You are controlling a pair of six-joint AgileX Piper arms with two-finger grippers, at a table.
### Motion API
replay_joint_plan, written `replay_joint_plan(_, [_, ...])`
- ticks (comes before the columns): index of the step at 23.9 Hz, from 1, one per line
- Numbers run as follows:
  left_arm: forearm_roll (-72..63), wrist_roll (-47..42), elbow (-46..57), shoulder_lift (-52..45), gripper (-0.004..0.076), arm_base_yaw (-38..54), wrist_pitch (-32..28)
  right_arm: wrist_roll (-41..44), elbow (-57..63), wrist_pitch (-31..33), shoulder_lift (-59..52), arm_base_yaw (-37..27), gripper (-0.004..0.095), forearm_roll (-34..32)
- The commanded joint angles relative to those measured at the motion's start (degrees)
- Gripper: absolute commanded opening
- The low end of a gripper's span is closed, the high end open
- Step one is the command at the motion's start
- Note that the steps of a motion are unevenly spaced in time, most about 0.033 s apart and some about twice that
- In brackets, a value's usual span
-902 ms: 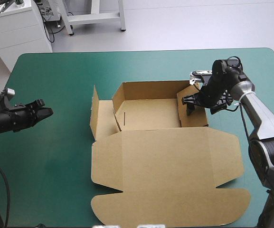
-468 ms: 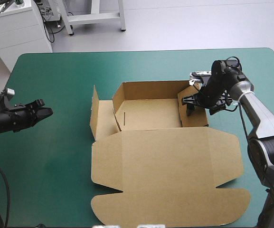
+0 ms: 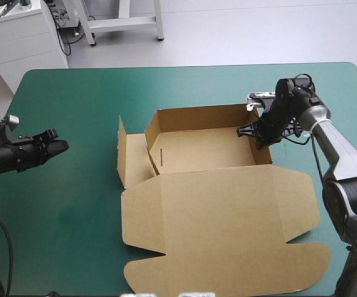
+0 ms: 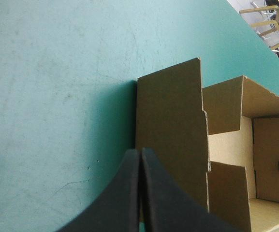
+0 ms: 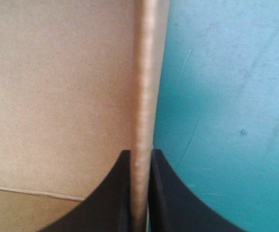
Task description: Fold the box
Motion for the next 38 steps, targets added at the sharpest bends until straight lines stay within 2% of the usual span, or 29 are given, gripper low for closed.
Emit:
replay_joint_plan(1, [-3.57, 1.19, -1.4, -1.95, -0.0032, 0.24, 0.71, -1.61, -1.8, 1.45, -3.92, -0.09, -0.0004, 0.46])
replay_joint_plan(6, [-5.22, 1.21, -1.4, -1.18, -0.0032, 0.24, 0.89, -1.21, -1.8, 1.45, -10.37, -0.09, -0.0004, -3.02])
replay_joint_plan(9, [-4.96, 1.21, -1.4, -0.53, -0.0032, 0.24, 1.11, -1.21, -1.8, 1.45, -16.31, -0.09, -0.0004, -2.99])
replay_joint_plan(13, [-3.42, 2.72, -1.4, 0.12, -0.0032, 0.24, 0.7, -0.77, -1.8, 1.45, -25.0, -0.09, -0.0004, 0.43])
replay_joint_plan(15, [-3.52, 3.29, -1.4, 0.54, -0.0032, 0.24, 1.04, -2.89, -1.8, 1.45, -30.35, -0.09, -0.0004, 4.46])
replay_joint_plan(22, [-3.52, 3.63, -1.4, 0.63, -0.001, 0.24, 3.12, -6.55, -1.8, 1.31, -34.33, -0.09, -0.0004, 10.87])
replay_joint_plan(24, [-3.62, 5.41, -1.4, 0.63, 0.0079, 0.12, 4.82, -6.25, -1.8, 0.88, -33.65, -0.09, -0.0004, 11.05])
replay_joint_plan(25, [-3.73, 5.54, -1.4, 0.76, 0.0192, 0.12, 5.57, -6.25, -1.8, 0.88, -33.28, -0.09, -0.0004, 11.05])
replay_joint_plan(26, [-3.73, 5.54, -1.4, 0.76, 0.0249, 0.12, 6.03, -6.25, -1.8, 0.88, -33.17, -0.09, -0.0004, 11.17])
replay_joint_plan(27, [-3.73, 5.28, -1.4, 0.76, 0.0401, 0.12, 6.28, -6.25, -1.8, 0.88, -32.77, -0.09, -0.0004, 11.17])
replay_joint_plan(28, [-3.73, 4.42, -1.4, 0.76, 0.0508, 0.12, 6.64, -6.25, -1.8, 0.88, -32.65, -0.09, -0.0004, 11.17])
replay_joint_plan(29, [-3.73, 3.58, -1.4, 0.76, 0.0564, 0.12, 7.48, -6.25, -1.8, 0.42, -32.52, -0.09, -0.0004, 11.17])
replay_joint_plan(30, [-3.73, 3.49, -1.4, 0.76, 0.0592, 0.03, 8.43, -6.13, -1.8, -0.33, -32.39, -0.09, -0.0003, 11.06])
replay_joint_plan(38, [-3.73, 4.0, -1.51, 0.76, 0.0586, -11.92, 8.85, -5.72, -1.8, -1.22, -30.5, -0.09, -0.0004, 11.3])
